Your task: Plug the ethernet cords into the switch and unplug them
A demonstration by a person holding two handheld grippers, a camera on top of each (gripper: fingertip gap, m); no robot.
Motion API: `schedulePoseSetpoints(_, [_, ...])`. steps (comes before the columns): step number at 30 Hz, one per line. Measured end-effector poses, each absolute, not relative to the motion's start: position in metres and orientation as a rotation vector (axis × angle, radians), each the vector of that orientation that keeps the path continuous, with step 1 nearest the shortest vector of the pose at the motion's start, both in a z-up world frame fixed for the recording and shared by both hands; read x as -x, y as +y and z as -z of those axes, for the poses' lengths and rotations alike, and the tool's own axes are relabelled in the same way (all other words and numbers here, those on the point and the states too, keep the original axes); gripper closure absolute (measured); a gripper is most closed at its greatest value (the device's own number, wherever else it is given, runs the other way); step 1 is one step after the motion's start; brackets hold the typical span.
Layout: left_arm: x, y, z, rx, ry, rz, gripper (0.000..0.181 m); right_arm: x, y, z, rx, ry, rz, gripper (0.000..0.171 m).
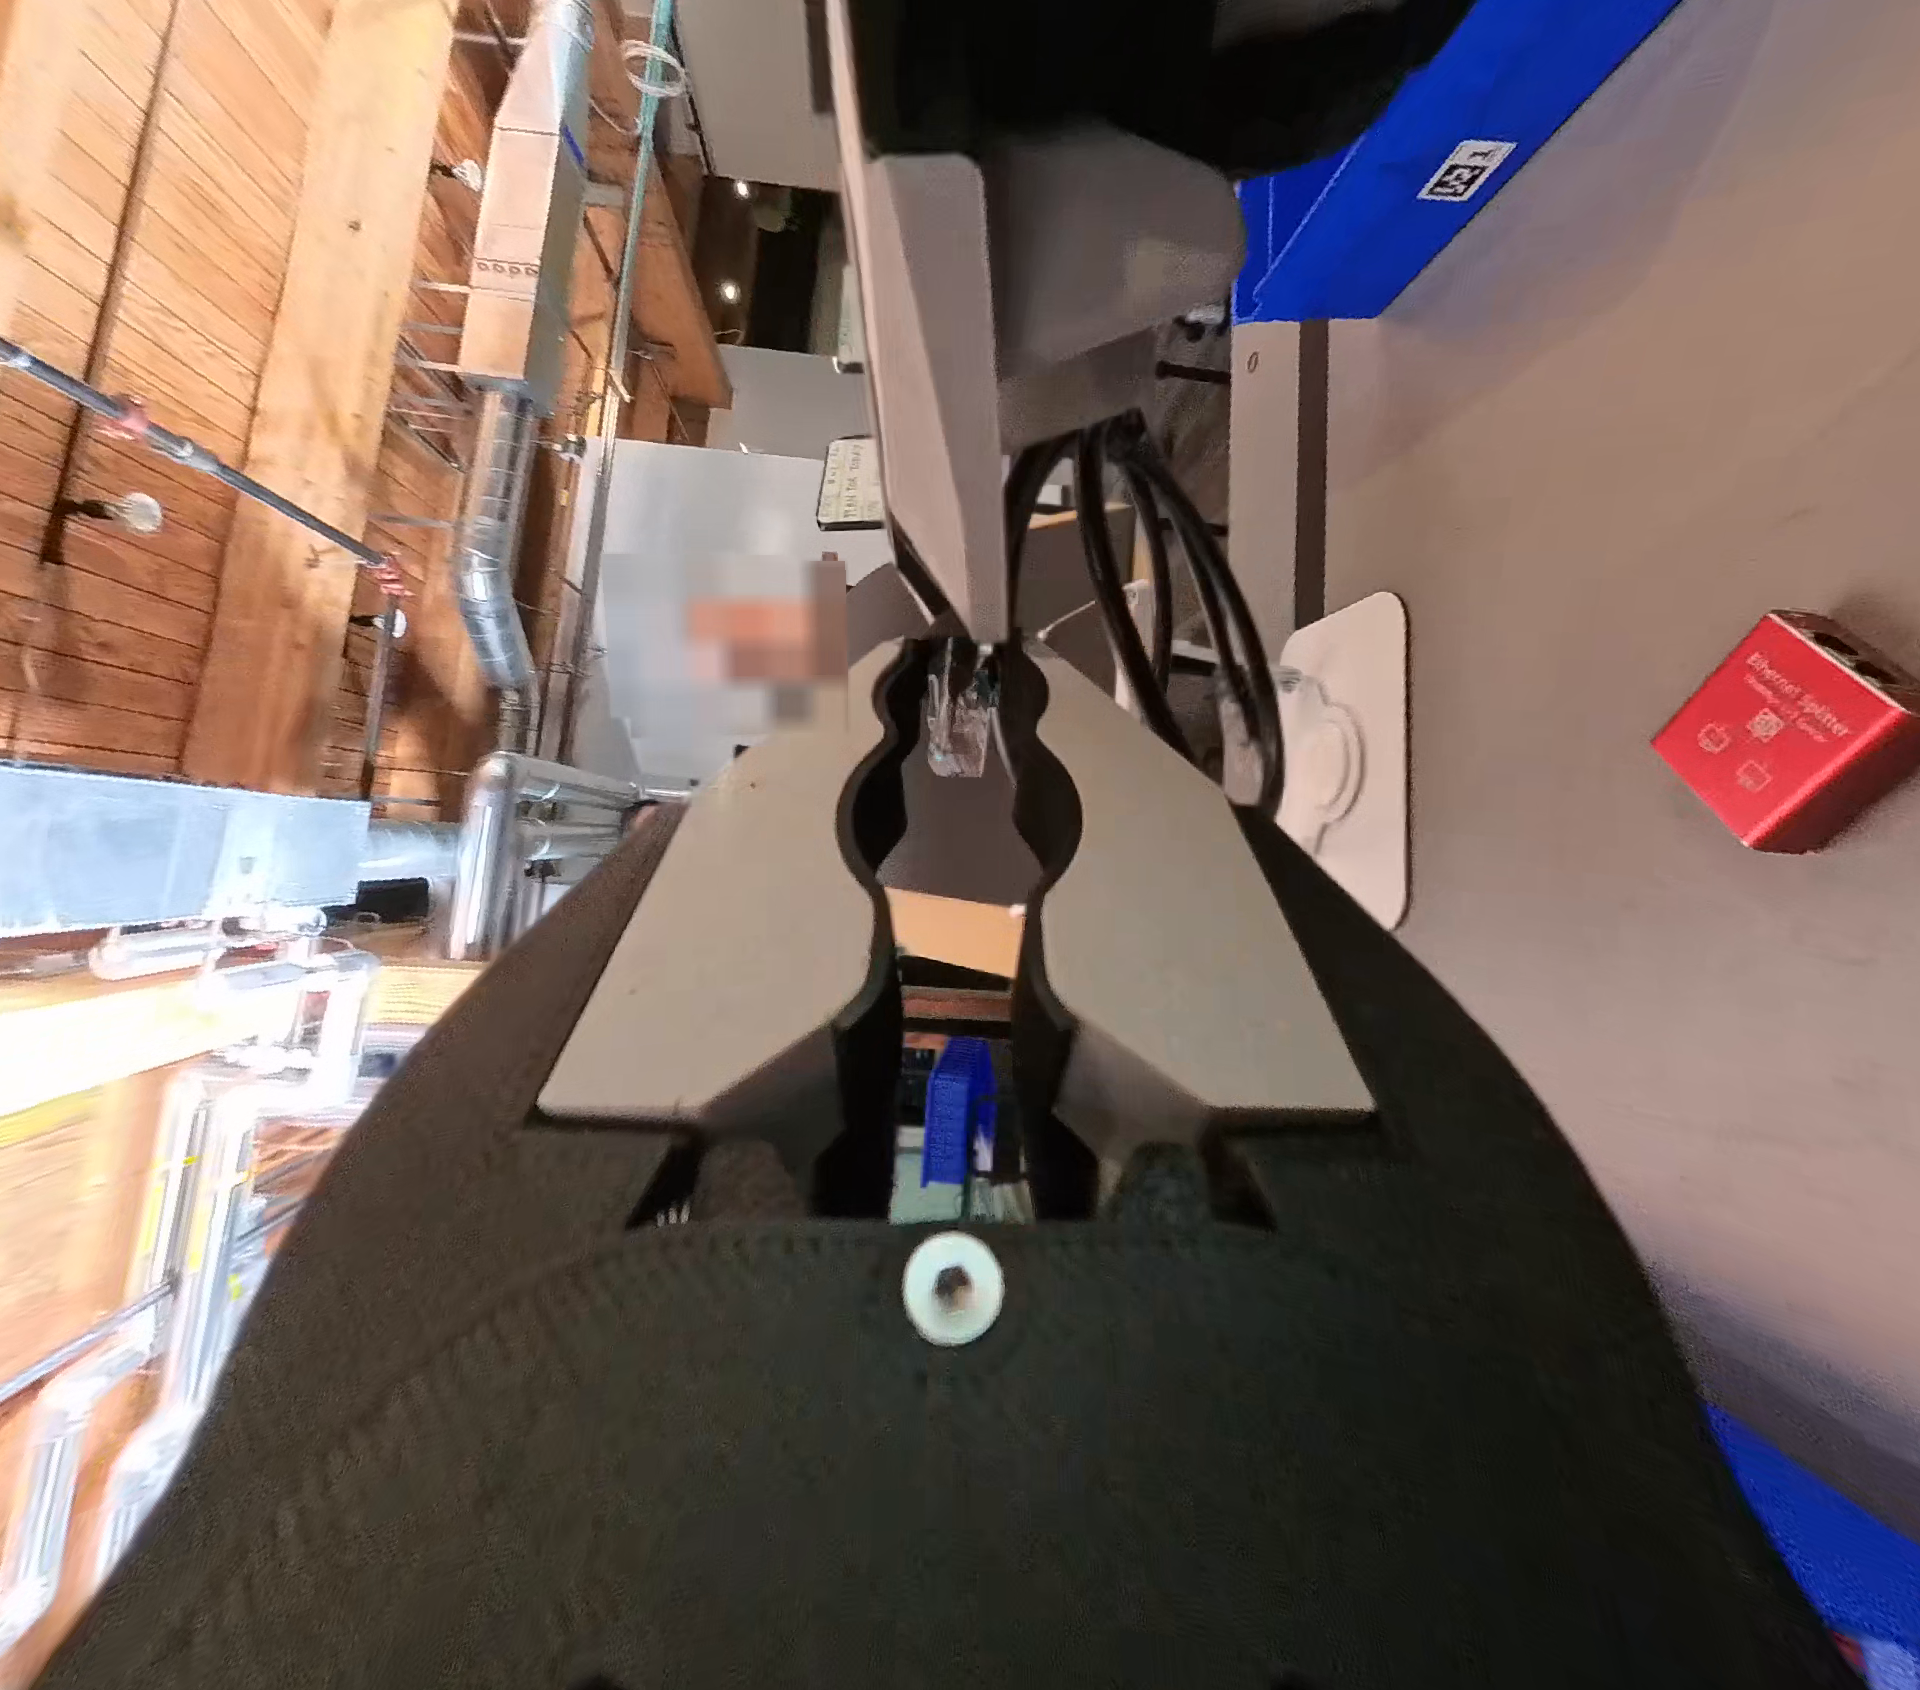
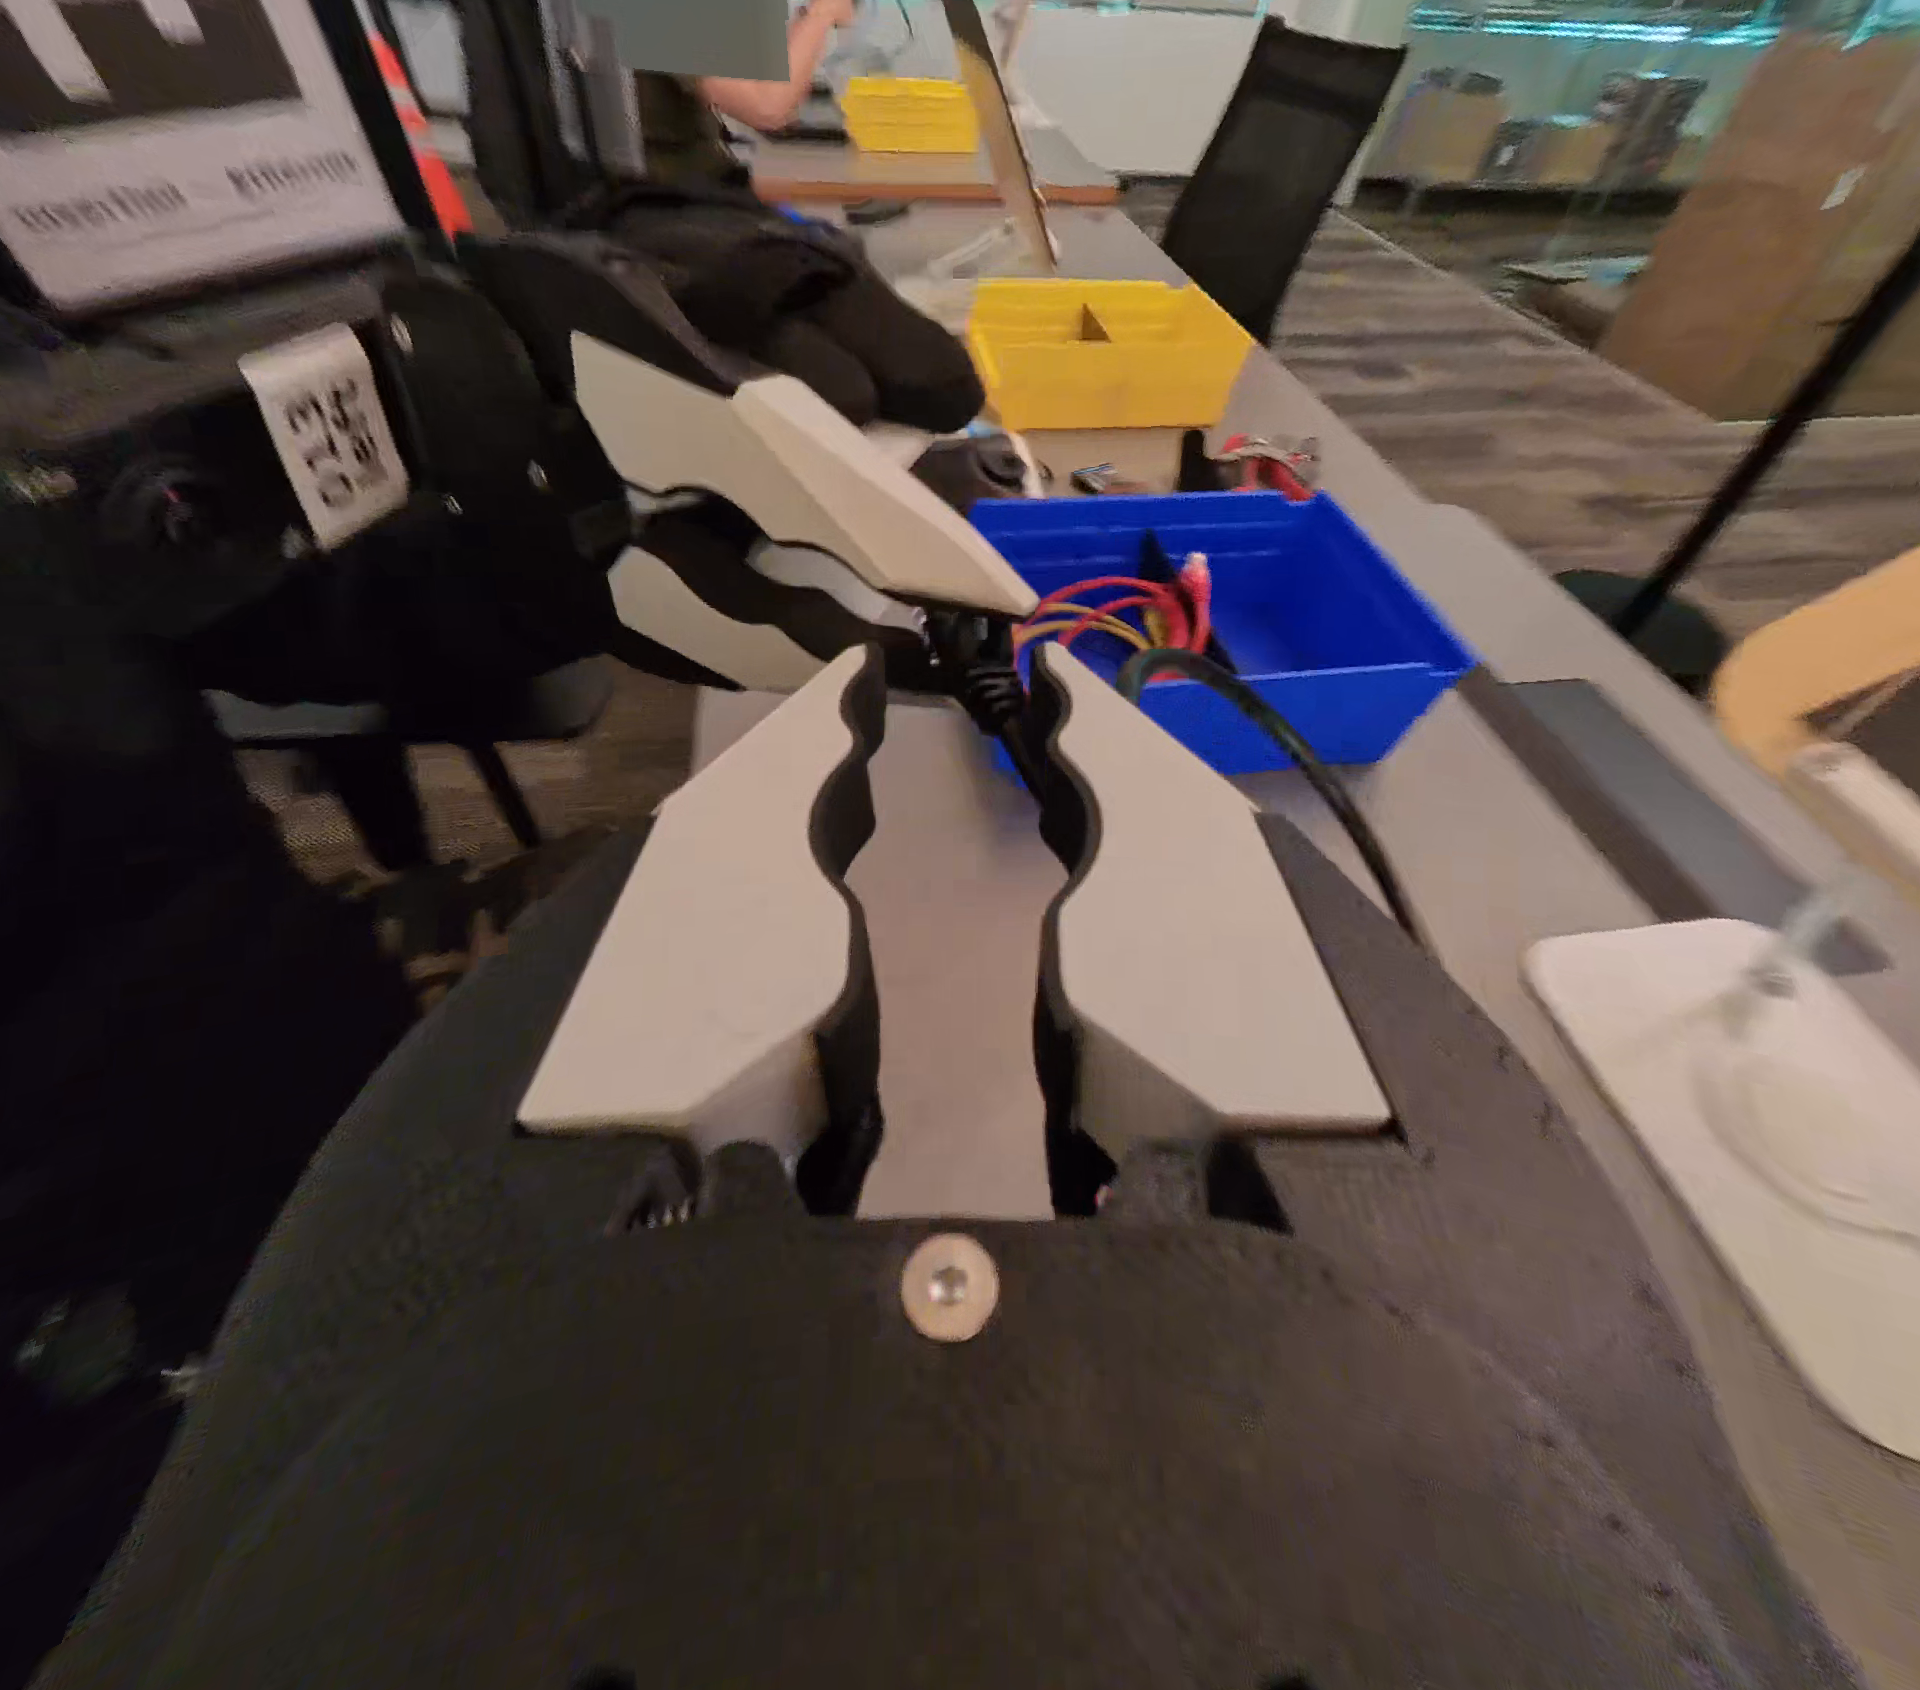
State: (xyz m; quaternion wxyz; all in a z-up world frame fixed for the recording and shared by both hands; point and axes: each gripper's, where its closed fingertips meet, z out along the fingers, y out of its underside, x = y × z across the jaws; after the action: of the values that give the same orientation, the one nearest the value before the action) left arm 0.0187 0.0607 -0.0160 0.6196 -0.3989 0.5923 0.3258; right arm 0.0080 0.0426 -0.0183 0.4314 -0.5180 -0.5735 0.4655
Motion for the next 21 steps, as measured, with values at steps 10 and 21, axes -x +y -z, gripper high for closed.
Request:
schedulePoseSetpoints(10, [-0.028, 0.058, 0.011, 0.806, 1.284, -0.784, 0.169, -0.022, 0.046, 0.011, 1.236, -1.288, -1.665, 0.152])
schedulePoseSetpoints(21, [-0.039, 0.053, 0.017, 0.748, 1.306, -0.79, 0.17, -0.031, 0.043, 0.021, 1.137, -1.399, -1.583, 0.156])
